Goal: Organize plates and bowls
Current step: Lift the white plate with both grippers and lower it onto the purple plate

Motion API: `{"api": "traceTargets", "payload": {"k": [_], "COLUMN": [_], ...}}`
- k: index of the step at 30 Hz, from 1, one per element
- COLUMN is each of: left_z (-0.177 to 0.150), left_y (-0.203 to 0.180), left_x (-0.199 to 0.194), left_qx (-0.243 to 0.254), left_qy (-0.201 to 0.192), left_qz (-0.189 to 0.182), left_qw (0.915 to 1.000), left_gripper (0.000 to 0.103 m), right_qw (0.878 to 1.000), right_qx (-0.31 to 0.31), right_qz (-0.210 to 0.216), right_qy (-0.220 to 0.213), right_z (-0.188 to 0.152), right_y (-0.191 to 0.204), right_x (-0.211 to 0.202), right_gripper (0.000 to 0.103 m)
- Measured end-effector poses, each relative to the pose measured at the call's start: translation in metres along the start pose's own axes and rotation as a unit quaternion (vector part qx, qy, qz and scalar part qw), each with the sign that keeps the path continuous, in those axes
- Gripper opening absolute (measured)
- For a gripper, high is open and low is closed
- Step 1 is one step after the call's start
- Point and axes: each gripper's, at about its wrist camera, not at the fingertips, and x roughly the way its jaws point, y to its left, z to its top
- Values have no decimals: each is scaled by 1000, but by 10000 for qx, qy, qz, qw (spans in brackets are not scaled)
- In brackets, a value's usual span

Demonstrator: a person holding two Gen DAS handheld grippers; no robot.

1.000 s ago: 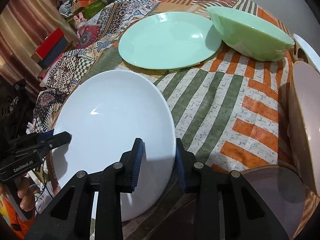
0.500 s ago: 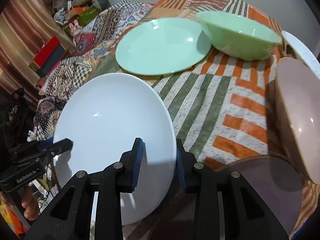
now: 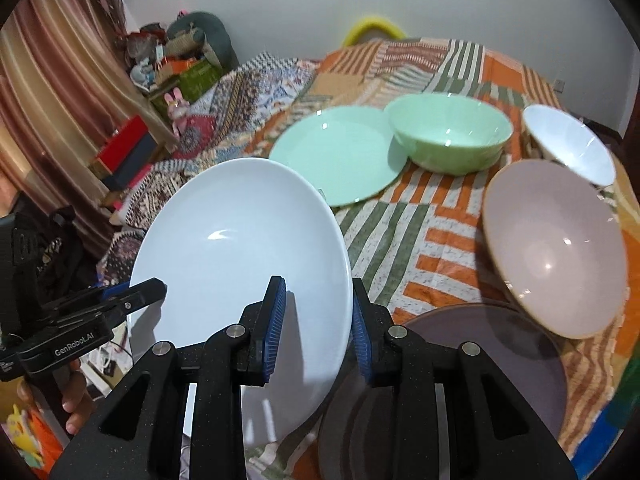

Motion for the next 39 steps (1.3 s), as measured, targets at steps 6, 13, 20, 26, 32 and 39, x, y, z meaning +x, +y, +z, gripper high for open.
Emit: {"api": "traceTargets", "payload": {"k": [6,13,20,26,32,39], "left_z": [0,-2,-7,-15,-21,-30], "left_y": [-22,-53,-80,-102,-118,-130], "left_x": [-19,-32,-37,-34,-25,-9], "left_qx": [148,417,578,762,901,1093], "left_qy": [-175,-261,-232,-120,103,406], "left_qz": [-102,-220,-369,-448,-495,-436], "left_qw": [9997,9985,9974,9960,9946,9922], "left_gripper": [31,31,31,31,32,32], "right_qw": [9996,9981,9965,9954,9944,9936], "right_qx": [56,226,316,419,606,871], "right_qz": [17,-40,-100,-272,-309,-251], "right_qy": [-284,-574,-763,-816,-812,-669], "right_z": [-3,-11,-23,-38,-54,-73], "right_y": [-5,-21,-36,-49,-64,-79], "right_x": [-27,-56,-81,-94,-102,-101], "right_gripper": [29,29,29,29,29,29]}}
